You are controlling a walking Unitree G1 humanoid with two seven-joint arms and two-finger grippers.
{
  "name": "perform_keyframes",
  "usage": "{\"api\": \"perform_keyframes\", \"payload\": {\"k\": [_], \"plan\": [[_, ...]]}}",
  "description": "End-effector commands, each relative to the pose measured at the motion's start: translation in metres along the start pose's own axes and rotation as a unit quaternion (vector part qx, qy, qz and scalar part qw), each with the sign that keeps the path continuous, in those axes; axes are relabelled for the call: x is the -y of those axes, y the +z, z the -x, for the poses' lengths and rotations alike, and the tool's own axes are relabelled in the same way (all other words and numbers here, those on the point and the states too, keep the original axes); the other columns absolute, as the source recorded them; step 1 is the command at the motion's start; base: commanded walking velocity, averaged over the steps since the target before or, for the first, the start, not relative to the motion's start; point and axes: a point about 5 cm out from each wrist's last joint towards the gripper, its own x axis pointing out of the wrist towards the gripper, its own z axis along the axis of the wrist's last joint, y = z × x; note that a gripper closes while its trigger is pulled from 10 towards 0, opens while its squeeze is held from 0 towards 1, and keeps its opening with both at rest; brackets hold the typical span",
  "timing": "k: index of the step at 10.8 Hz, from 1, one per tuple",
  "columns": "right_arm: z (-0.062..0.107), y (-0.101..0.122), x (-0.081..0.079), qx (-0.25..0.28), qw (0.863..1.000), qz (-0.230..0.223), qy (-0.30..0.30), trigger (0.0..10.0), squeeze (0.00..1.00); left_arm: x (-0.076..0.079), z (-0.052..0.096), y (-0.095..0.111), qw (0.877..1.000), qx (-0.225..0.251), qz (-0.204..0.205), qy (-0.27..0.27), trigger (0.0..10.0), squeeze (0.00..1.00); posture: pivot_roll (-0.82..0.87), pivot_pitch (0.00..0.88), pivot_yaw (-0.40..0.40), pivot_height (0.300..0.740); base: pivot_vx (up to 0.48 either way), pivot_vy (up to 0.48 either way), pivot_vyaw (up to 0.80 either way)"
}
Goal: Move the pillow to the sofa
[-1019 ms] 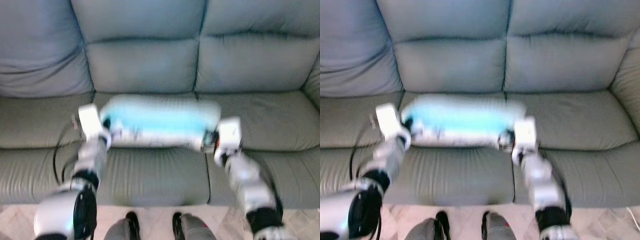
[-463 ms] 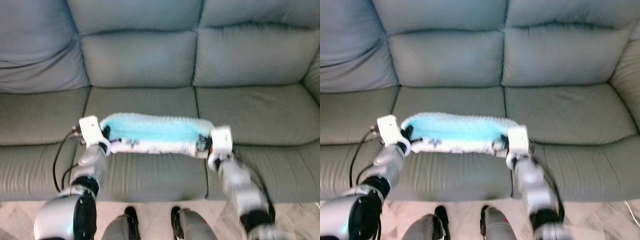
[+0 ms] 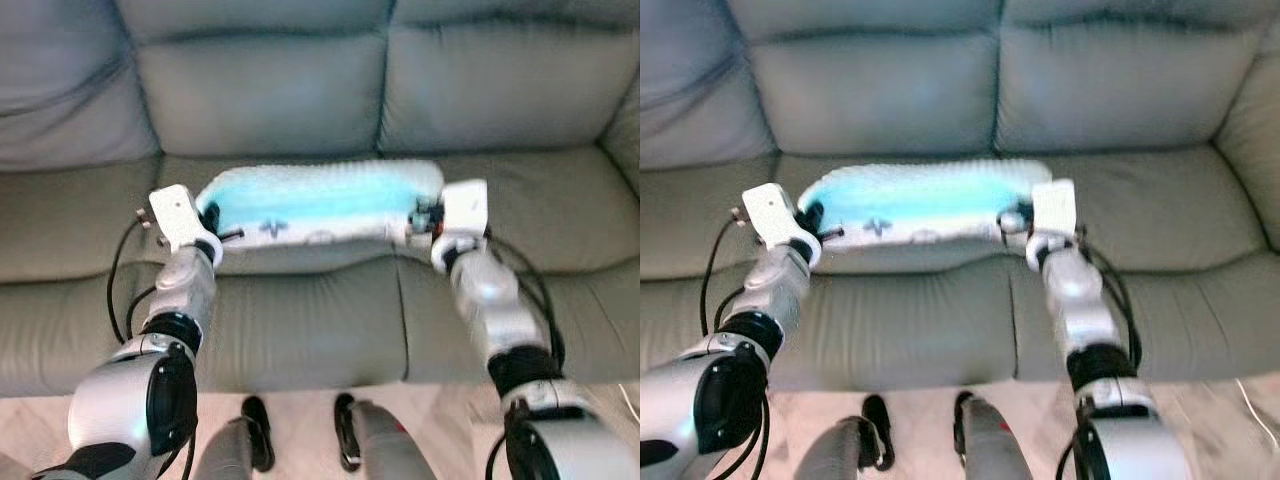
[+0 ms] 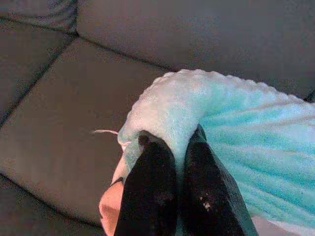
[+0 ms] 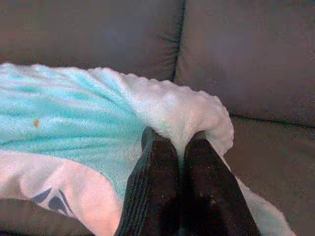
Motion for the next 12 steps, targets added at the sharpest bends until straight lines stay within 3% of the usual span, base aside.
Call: {"api": "perform_keyframes", "payload": {"k": [1, 2, 3, 5, 7, 12], "plan": [[0.013, -0.027, 0.01, -0.039, 0.999, -0.022, -0.031, 10.0, 0.0, -0.036, 0.012, -0.02, 0.998, -0.028, -0.01, 0.052, 10.0, 0.0, -0.28, 0.443, -0.028, 0.74, 0.0, 0.0, 0.0], [0.021, -0.042, -0.001, -0.059, 0.997, -0.037, -0.014, 10.0, 1.0, -0.044, 0.02, -0.036, 0.996, -0.055, -0.019, 0.062, 10.0, 0.58, -0.28, 0.45, -0.03, 0.74, 0.0, 0.0, 0.0], [0.028, -0.054, -0.011, -0.075, 0.996, -0.042, -0.002, 10.0, 1.0, -0.051, 0.027, -0.048, 0.994, -0.076, -0.027, 0.07, 10.0, 1.0, -0.28, 0.456, -0.03, 0.74, 0.0, 0.0, 0.0], [0.044, -0.07, -0.029, -0.091, 0.994, -0.047, 0.028, 10.0, 1.0, -0.063, 0.037, -0.062, 0.992, -0.096, -0.036, 0.078, 10.0, 1.0, -0.28, 0.447, -0.03, 0.74, 0.0, 0.0, 0.0], [0.055, -0.078, -0.032, -0.1, 0.993, -0.051, 0.047, 10.0, 1.0, -0.066, 0.038, -0.063, 0.992, -0.096, -0.04, 0.075, 10.0, 1.0, -0.28, 0.431, -0.032, 0.74, 0.0, 0.0, 0.0], [0.063, -0.074, -0.04, -0.09, 0.99, -0.067, 0.087, 10.0, 1.0, -0.057, 0.031, -0.052, 0.994, -0.086, -0.049, 0.05, 10.0, 1.0, -0.28, 0.339, -0.012, 0.74, 0.0, 0.0, 0.0]]}}
